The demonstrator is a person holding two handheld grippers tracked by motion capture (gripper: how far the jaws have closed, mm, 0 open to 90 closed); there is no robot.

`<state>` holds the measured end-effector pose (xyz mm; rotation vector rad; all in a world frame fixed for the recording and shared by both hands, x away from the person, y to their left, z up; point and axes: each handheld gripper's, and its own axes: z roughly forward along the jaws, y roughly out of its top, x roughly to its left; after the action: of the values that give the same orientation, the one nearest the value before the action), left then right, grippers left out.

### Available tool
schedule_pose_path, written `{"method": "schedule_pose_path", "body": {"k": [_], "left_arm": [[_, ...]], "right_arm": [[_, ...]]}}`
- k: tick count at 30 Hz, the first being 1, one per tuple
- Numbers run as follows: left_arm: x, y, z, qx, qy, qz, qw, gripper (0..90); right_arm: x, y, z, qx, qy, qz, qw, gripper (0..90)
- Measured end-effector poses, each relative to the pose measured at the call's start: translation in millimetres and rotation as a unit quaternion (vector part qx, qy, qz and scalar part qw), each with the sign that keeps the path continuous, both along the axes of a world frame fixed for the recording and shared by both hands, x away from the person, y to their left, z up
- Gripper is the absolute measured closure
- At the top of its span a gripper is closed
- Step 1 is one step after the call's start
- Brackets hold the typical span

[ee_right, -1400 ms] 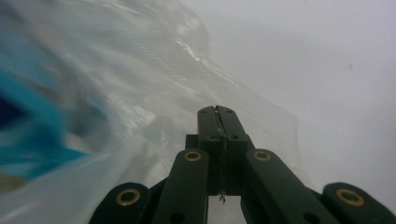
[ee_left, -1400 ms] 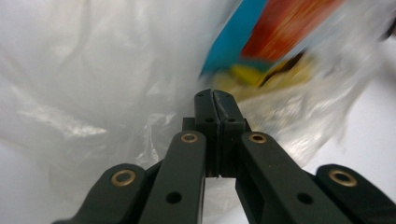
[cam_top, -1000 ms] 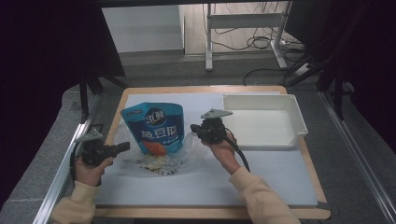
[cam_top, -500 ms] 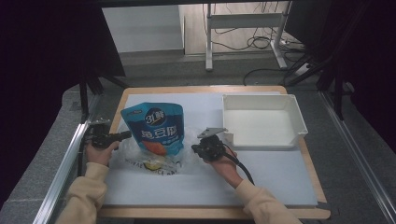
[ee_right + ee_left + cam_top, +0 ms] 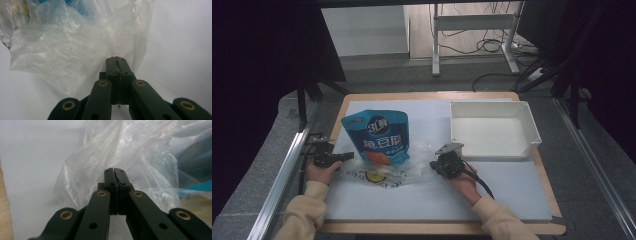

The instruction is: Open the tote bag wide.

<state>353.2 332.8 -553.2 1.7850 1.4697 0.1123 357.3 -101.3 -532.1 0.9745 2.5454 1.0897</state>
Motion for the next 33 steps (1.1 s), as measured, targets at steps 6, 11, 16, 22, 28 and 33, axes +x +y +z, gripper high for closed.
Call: {"method": "schedule_pose_path", "body": {"k": [6,11,16,22,28,33], "left_arm": [[0.8,-0.7,-0.4,-0.002,0.000,-0.003,1.0000,89.9],[1.6,-1.7,-0.1,0.001,-0.001,-0.003,1.0000,89.9],[1.1,-2.3,0.3,0.005,-0.002,-0.005,1.0000,89.8],[0.9,-2.3,0.5,0.005,-0.002,-0.005,1.0000,89.8],[0.8,-2.3,0.5,0.006,-0.002,-0.006,1.0000,89.8],[1.0,-1.9,0.5,0.005,-0.001,-0.007,1.0000,89.8]], "right_arm": [[-4.2,2.8,28.9,0.034,-0.032,0.012,0.9988,88.8],[-15.0,22.7,75.6,0.091,-0.058,0.051,0.9928,88.8],[-23.4,60.0,78.5,0.105,-0.043,0.095,0.9890,88.8],[-25.1,104.4,45.2,0.075,-0.008,0.120,0.9899,88.8],[-18.4,128.3,8.5,0.025,-0.001,0.108,0.9938,88.8],[-21.0,132.4,-3.4,0.016,0.016,0.119,0.9926,88.8]]}}
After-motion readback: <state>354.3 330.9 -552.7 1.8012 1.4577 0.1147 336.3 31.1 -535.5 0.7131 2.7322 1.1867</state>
